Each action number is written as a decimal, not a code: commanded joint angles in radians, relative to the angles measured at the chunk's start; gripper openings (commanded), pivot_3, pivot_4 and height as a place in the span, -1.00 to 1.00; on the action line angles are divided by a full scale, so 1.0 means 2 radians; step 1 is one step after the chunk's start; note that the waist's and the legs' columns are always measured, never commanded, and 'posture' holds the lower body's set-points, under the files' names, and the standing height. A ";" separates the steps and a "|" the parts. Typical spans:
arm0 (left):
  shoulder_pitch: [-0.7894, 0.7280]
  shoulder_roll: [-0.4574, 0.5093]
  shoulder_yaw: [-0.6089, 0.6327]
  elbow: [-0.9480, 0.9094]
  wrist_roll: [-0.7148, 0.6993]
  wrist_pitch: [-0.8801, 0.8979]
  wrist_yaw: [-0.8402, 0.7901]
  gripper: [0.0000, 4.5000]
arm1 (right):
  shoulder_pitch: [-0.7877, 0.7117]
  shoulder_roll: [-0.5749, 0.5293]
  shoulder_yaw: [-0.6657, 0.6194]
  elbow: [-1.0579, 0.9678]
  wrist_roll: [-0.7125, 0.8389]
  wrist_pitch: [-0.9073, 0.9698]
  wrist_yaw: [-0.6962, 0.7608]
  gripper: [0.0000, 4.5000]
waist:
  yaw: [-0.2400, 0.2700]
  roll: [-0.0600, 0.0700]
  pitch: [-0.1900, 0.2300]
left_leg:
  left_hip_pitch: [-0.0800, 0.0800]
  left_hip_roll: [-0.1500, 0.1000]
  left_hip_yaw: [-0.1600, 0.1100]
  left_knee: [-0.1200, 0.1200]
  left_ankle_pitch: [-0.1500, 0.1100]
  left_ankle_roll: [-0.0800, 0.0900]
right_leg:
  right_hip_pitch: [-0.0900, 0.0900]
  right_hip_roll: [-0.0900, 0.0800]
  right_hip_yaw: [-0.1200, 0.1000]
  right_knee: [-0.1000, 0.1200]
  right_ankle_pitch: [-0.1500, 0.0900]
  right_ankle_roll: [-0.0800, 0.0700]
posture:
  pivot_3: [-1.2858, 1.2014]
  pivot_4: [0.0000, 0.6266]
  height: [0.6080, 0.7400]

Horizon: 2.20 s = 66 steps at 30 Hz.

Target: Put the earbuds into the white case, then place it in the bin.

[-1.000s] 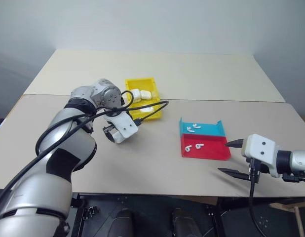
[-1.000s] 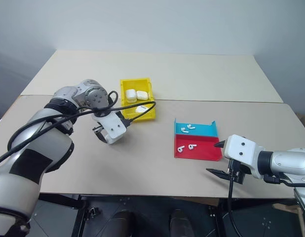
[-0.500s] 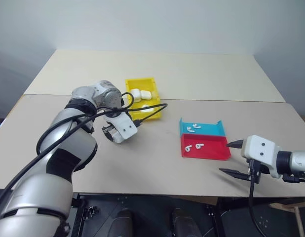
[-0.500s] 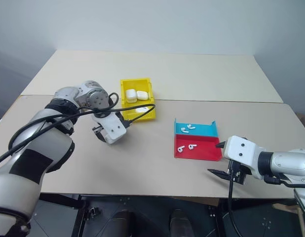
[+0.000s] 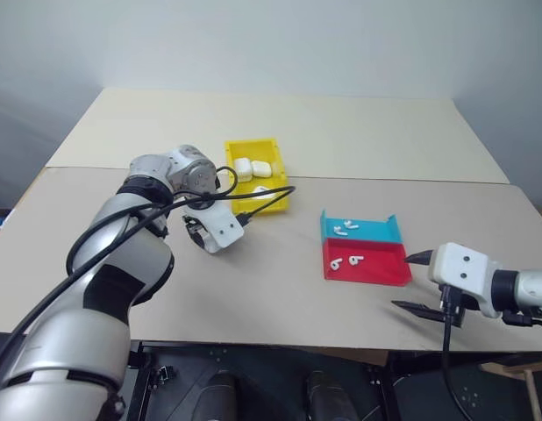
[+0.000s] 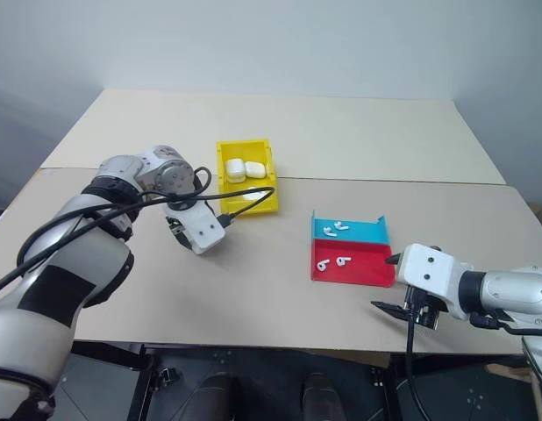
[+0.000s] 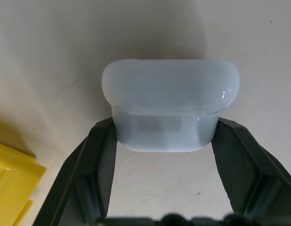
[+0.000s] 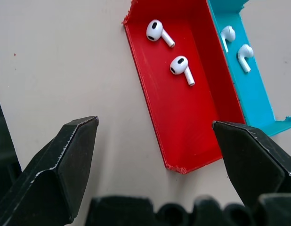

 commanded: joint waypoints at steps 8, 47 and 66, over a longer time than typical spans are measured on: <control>-0.011 0.013 0.096 0.001 -0.089 -0.018 -0.063 0.22 | -0.003 -0.001 -0.016 -0.010 0.002 -0.010 0.002 1.00 | 0.001 0.000 0.000 | 0.000 0.000 0.000 0.000 0.000 0.000 | 0.000 0.000 0.000 0.000 0.000 0.000 | 0.03 -0.52 1.00; 0.602 0.056 0.325 -0.884 -0.580 0.524 0.170 0.22 | -0.471 0.046 0.370 0.247 -0.181 -0.087 0.209 -0.09 | -0.002 0.004 -0.002 | 0.001 0.001 0.001 0.000 0.000 0.000 | 0.000 0.000 0.000 0.000 0.000 -0.001 | 0.03 -0.52 1.00; 0.637 0.059 0.312 -0.921 -0.575 0.543 0.191 0.22 | -0.488 0.123 0.387 0.354 -0.262 -0.208 0.205 -0.09 | -0.002 0.004 -0.002 | 0.002 0.001 0.001 0.000 0.000 0.000 | 0.000 0.000 0.000 0.000 0.000 -0.001 | 0.03 -0.52 1.00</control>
